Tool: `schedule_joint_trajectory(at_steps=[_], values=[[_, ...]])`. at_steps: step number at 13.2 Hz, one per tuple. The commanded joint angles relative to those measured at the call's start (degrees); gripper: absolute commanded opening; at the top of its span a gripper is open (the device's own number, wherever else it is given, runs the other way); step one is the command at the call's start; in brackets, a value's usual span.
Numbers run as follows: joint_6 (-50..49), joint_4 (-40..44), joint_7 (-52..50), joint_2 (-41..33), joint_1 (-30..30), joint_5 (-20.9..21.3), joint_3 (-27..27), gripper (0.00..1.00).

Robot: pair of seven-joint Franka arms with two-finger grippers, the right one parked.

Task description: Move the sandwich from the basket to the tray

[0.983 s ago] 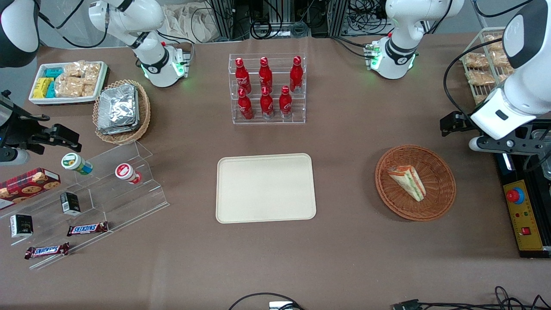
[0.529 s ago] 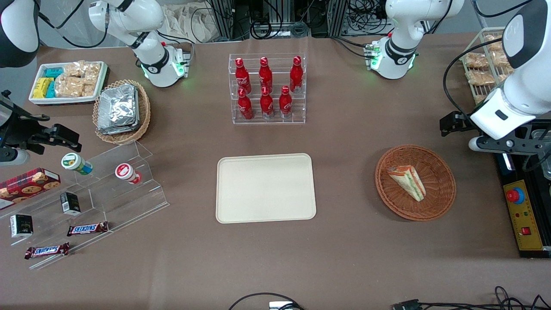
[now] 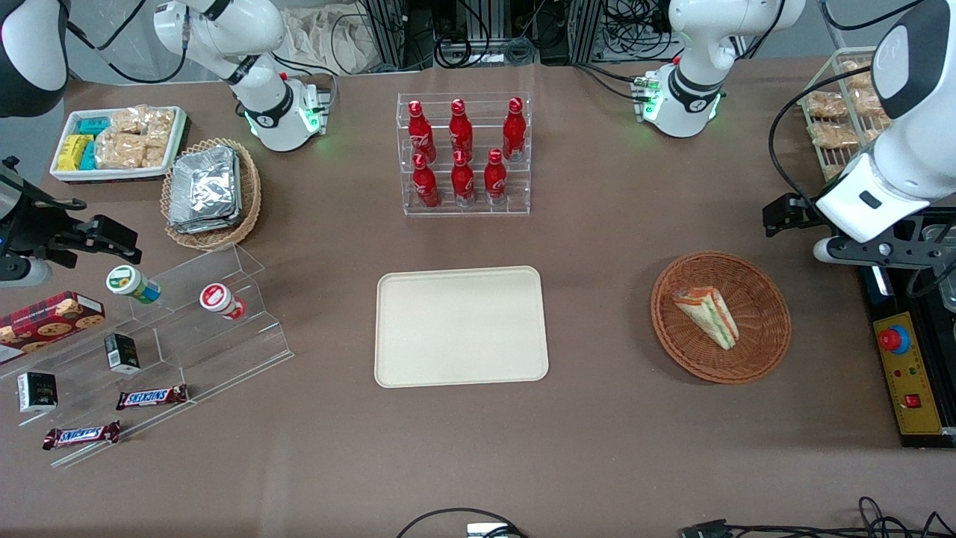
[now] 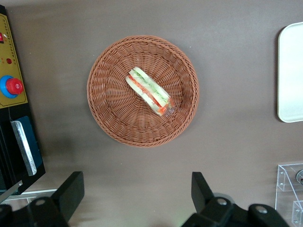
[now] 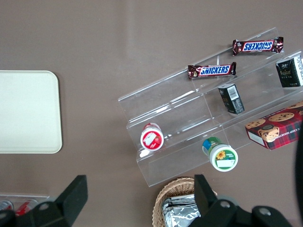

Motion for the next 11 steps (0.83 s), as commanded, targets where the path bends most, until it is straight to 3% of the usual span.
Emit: schedule_joint_trajectory(at_steps=[1,5,11], values=[[-0.3,-0.1,-0.7,-0.1,0.2,-0.2,-0.2,1.0],[-0.2,-0.1,-2.0,0.7,0.2,-0.6,-0.1,1.0],[0.5,-0.3,-28.1,7.9,0.2,-1.7,-0.2,0.98]])
